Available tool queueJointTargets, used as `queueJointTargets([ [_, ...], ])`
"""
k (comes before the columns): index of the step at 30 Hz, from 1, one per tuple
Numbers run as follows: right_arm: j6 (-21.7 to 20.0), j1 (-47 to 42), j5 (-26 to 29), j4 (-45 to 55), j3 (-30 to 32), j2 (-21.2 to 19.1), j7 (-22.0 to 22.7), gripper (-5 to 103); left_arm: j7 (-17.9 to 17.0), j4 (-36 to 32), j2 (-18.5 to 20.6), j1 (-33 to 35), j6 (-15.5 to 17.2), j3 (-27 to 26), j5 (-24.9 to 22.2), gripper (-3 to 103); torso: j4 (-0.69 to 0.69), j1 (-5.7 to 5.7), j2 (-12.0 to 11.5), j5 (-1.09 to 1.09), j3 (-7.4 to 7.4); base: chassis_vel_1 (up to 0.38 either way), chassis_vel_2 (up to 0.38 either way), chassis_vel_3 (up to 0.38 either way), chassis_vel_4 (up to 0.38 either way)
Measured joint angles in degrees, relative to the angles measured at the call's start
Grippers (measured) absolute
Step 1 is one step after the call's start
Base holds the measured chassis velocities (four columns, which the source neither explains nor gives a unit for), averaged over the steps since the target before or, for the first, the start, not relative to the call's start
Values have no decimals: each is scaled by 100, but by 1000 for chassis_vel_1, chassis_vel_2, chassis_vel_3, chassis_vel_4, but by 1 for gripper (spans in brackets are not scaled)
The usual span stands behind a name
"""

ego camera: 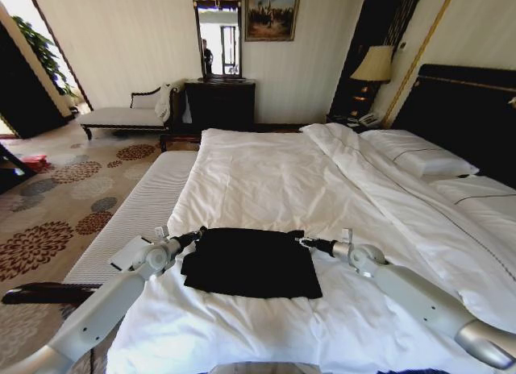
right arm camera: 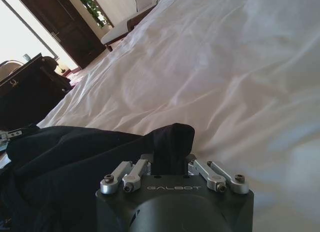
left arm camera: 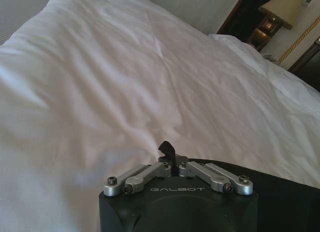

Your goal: Fold the clothes on the bed.

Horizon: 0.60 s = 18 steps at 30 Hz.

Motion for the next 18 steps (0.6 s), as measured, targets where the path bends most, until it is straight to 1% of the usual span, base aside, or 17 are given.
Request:
queueJointTargets([
  [1,2,-11,0,4,10,-1,3,30,-5,0,-7,0,-3,1,6,2,0,0,0,0,0,0,0,0,0],
  [3,9,-43,0,31,38,-14,8,19,-13,-7,-14,9,-11,1,14,2,0,0,0,0,0,0,0,0,0],
  [4,9,-43,0,31,38,-14,8,19,-13,-7,-14,9,-11,1,14,2,0,0,0,0,0,0,0,0,0],
  [6,16,-61,1,48,63,-21,9,9,-14,-19,-5,19,-16,0,16,2,0,0,0,0,0,0,0,0,0],
  [7,16,-61,1,48,63,-21,9,9,-14,-19,-5,19,-16,0,16,2,0,0,0,0,0,0,0,0,0],
  [8,19,-69,3,55,77,-26,9,4,-16,-21,4,23,-26,-2,24,2,0,0,0,0,0,0,0,0,0],
  [9,19,-71,4,56,80,-26,9,4,-16,-21,5,24,-29,-4,26,2,0,0,0,0,0,0,0,0,0],
  [11,27,-79,4,63,96,-26,9,1,-21,-30,14,31,-43,-20,31,2,0,0,0,0,0,0,0,0,0],
  [18,78,-156,-21,97,201,-23,-22,1,-35,-53,22,59,-93,-55,63,2,0,0,0,0,0,0,0,0,0],
])
